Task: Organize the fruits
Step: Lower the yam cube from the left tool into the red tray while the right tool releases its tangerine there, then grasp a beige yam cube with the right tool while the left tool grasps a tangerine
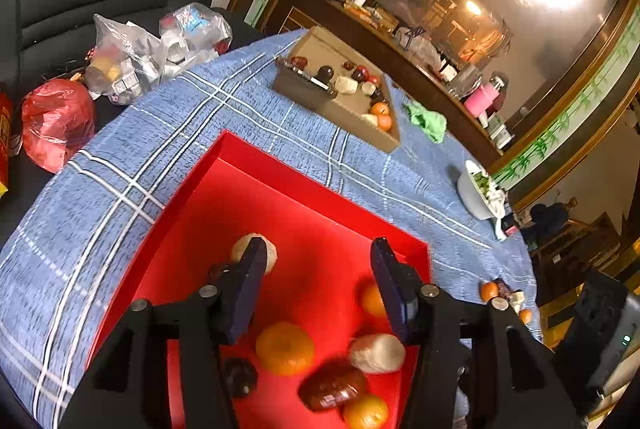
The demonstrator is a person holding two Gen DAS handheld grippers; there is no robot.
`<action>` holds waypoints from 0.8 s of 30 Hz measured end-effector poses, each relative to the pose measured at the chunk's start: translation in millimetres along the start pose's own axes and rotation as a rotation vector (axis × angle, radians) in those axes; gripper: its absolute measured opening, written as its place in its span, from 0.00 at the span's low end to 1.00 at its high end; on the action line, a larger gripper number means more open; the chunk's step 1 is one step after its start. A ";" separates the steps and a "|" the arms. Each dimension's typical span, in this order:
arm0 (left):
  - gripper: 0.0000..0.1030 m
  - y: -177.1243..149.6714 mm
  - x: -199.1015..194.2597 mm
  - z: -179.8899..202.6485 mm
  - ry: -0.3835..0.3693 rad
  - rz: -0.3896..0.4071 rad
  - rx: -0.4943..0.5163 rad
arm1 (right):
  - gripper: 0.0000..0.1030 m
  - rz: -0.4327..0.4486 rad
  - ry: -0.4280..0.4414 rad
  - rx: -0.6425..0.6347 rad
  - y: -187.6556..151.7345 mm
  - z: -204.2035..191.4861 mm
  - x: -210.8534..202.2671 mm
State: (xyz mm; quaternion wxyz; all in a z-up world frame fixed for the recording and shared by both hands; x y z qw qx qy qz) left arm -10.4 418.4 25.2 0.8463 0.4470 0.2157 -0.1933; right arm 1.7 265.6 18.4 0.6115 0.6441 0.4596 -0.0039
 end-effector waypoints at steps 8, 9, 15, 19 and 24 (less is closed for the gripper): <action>0.70 -8.8 -31.1 53.8 -0.102 0.011 0.009 | 0.63 0.069 -0.119 0.071 -20.2 85.7 -89.9; 0.70 -13.6 -31.0 65.2 -0.119 0.000 0.019 | 0.64 0.074 -0.157 0.097 -28.8 108.6 -107.1; 0.71 -54.6 -11.3 137.3 -0.210 -0.094 0.113 | 0.64 0.087 -0.383 0.248 -73.3 224.4 -195.0; 0.71 -87.4 7.0 176.7 -0.239 -0.167 0.174 | 0.64 0.116 -0.444 0.339 -84.9 269.1 -228.9; 0.71 -118.9 29.8 218.1 -0.249 -0.215 0.272 | 0.64 0.131 -0.441 0.376 -76.5 295.1 -223.5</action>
Point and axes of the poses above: each gripper's, at about its wrist camera, not at the fingertips, and x roughly the way its jaws point, z to its right, y to its top, the point moved 7 cm from there along x, roughly the way its jaws point, and after that the axes turned 10 degrees about z, right-handed, at the moved point
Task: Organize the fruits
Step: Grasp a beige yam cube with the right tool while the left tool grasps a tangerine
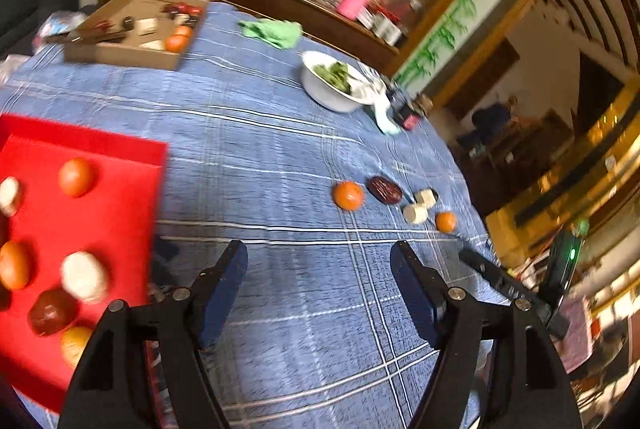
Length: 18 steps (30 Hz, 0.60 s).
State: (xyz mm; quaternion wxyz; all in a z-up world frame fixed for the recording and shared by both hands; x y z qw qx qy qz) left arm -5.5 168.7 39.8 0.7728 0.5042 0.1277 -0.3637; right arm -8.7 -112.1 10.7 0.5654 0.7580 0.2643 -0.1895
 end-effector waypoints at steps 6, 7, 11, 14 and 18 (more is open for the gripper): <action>0.70 -5.0 49.9 15.9 0.033 -0.040 0.070 | 0.63 -0.029 -0.039 -0.084 12.3 -15.1 54.7; 0.70 -6.9 57.0 17.4 0.035 -0.049 0.081 | 0.63 -0.035 -0.057 -0.108 14.3 -15.5 65.9; 0.70 -11.1 88.7 19.4 0.062 -0.082 0.122 | 0.62 -0.058 -0.081 -0.117 16.6 -11.3 90.9; 0.70 -11.6 112.0 20.5 0.069 -0.101 0.135 | 0.46 -0.062 -0.073 -0.103 15.8 -5.8 100.1; 0.70 -8.8 138.9 24.5 0.087 -0.103 0.168 | 0.36 -0.061 -0.049 -0.076 14.7 -2.3 97.9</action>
Point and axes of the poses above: each gripper's, at about its wrist camera, not at the fingertips, and x roughly the way its jaws point, z to its right, y to its top, the point moved 7 cm from there along x, roughly the way its jaws point, and after that the axes turned 10 degrees about z, right-handed, at the moved point
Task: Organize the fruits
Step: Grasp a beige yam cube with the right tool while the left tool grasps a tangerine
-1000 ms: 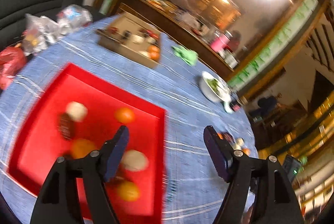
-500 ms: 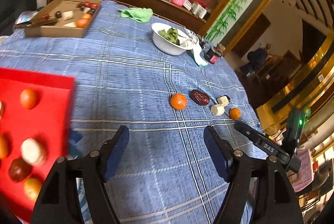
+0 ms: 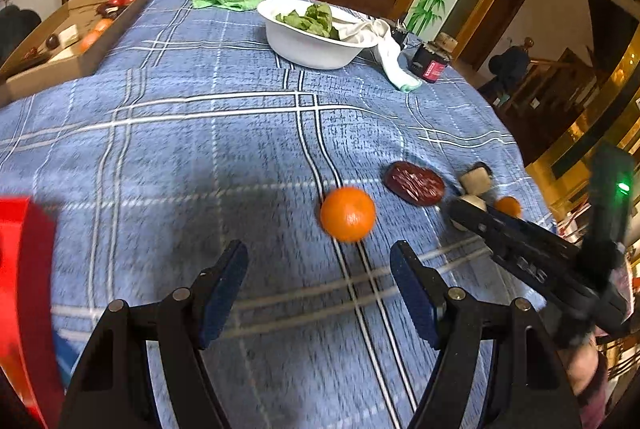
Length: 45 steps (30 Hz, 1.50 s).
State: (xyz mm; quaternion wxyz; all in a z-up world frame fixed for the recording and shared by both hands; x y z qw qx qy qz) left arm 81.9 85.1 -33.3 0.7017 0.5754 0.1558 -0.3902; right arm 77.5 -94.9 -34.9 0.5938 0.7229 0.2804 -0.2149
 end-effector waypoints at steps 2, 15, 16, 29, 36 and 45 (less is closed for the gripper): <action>0.70 3.2 8.5 3.8 0.001 0.001 0.015 | 0.35 0.001 0.004 0.005 0.2 0.4 0.1; 0.31 8.0 33.5 25.3 0.016 0.035 0.156 | 0.36 0.020 0.018 0.001 2.5 -5.7 -8.0; 0.31 8.5 31.7 23.7 0.009 0.042 0.145 | 0.36 0.025 0.016 -0.003 2.8 -6.2 -8.8; 0.31 13.2 15.8 7.5 -0.100 0.068 -0.005 | 0.35 0.052 -0.013 0.009 5.3 -2.5 -11.2; 0.31 16.8 10.6 8.9 -0.112 0.078 -0.006 | 0.36 0.067 0.022 0.005 12.0 -10.0 -15.6; 0.31 11.7 15.9 8.7 -0.127 0.042 -0.020 | 0.36 0.061 0.074 -0.004 10.6 -24.0 -17.8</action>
Point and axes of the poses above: each gripper's, at about its wrist camera, not at the fingertips, and x roughly the way its jaws point, z to its right, y to its top, the point moved 7 cm from there along x, roughly the way its jaws point, and after that the axes turned 10 degrees about z, right-handed, at the moved point
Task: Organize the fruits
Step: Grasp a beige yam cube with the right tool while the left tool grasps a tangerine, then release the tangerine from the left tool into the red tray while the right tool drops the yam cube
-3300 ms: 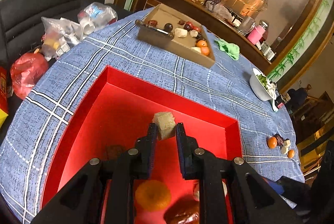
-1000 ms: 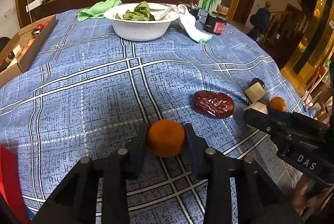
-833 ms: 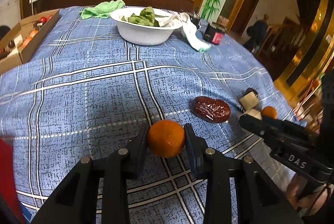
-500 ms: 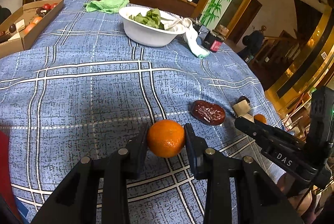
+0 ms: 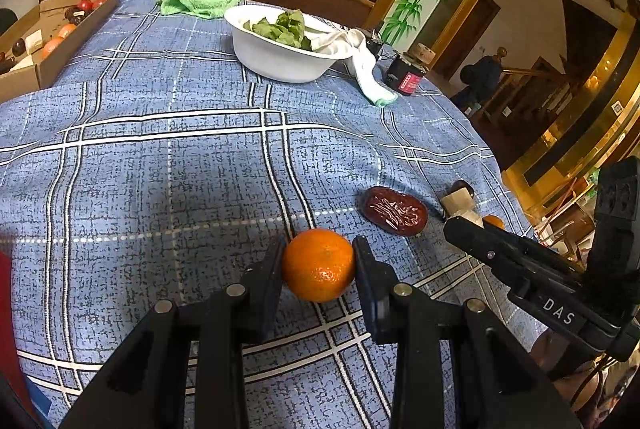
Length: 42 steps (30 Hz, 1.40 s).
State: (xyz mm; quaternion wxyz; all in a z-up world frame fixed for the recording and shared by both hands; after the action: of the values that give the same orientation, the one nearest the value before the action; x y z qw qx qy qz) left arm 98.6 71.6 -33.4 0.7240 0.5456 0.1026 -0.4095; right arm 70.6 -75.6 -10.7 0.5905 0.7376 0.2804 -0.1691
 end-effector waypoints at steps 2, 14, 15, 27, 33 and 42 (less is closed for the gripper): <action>0.31 0.4 -0.4 -0.2 -0.006 -0.001 -0.003 | 0.36 0.001 0.003 0.004 0.1 -0.6 -0.6; 0.31 0.2 0.3 1.0 -0.016 -0.005 -0.002 | 0.36 0.002 0.009 -0.004 -0.9 -3.3 -1.7; 0.31 0.2 0.2 1.1 -0.017 -0.005 -0.002 | 0.36 0.002 0.010 -0.005 -1.0 -3.7 -1.7; 0.31 25.9 -62.6 23.8 -0.016 0.187 0.048 | 0.36 0.081 -0.037 -0.069 6.5 -4.9 -11.2; 0.31 8.5 -156.9 -5.2 0.029 0.315 -0.021 | 0.36 0.128 -0.106 -0.126 5.7 -2.6 -18.9; 0.32 -36.7 -295.0 -164.1 0.424 0.382 -0.182 | 0.36 0.104 0.062 -0.119 3.6 -83.9 -47.6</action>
State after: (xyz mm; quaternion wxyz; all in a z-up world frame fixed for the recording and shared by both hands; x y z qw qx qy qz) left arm -68.2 354.3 53.4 0.7963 0.5612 0.1834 -0.1318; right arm 28.6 -5.3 40.3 0.6323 0.7196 0.2696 -0.0984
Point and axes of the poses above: each gripper's, at about its wrist camera, not at the fingertips, and x roughly the way its jaws point, z to its right, y to its top, the point moved 7 cm from there along x, roughly the way its jaws point, and after that the axes turned 10 degrees about z, right-handed, at the moved point
